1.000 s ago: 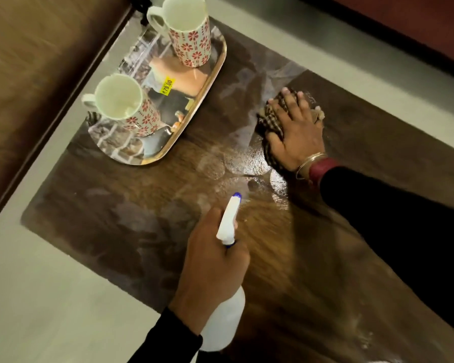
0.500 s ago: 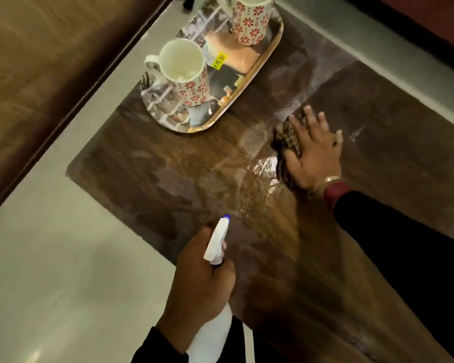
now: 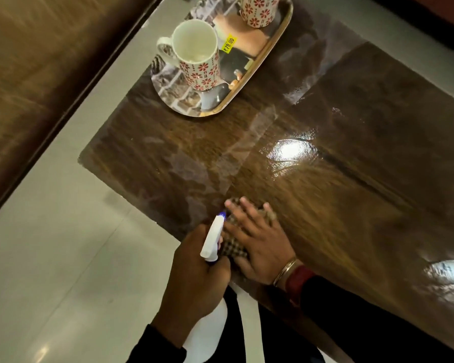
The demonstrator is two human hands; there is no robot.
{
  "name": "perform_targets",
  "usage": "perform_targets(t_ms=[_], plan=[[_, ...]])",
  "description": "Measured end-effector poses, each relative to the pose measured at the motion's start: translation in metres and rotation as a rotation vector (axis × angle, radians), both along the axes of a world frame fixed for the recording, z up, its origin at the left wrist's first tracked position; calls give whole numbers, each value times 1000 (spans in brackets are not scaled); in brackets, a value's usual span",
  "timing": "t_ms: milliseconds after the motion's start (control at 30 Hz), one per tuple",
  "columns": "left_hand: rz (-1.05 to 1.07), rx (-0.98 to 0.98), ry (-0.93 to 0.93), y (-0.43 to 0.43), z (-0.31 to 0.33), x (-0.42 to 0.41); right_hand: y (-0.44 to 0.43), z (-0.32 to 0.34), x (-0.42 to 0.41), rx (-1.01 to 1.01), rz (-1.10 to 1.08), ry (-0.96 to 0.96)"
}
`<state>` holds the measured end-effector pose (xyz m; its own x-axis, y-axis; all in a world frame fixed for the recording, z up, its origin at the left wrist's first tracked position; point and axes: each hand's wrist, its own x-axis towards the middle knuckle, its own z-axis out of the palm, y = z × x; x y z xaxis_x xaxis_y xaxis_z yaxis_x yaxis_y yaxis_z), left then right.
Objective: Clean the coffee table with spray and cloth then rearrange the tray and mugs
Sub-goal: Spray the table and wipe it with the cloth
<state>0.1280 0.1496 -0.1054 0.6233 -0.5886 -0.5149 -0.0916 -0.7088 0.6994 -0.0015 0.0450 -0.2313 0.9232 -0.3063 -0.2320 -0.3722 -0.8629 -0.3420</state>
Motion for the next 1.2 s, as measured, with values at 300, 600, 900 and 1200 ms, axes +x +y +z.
perform_targets(t_ms=[300, 600, 900, 1200], plan=[[-66, -53, -25, 17, -10, 4, 60, 4, 14, 8, -277, -36], [-212, 18, 2, 27, -8, 20, 87, 10, -132, -73, -559, 140], [-181, 24, -65, 41, -17, 23, 84, 8, -32, -84, -464, 29], [-111, 161, -304, 33, -23, 38, 93, -6, 105, -62, -147, -25]])
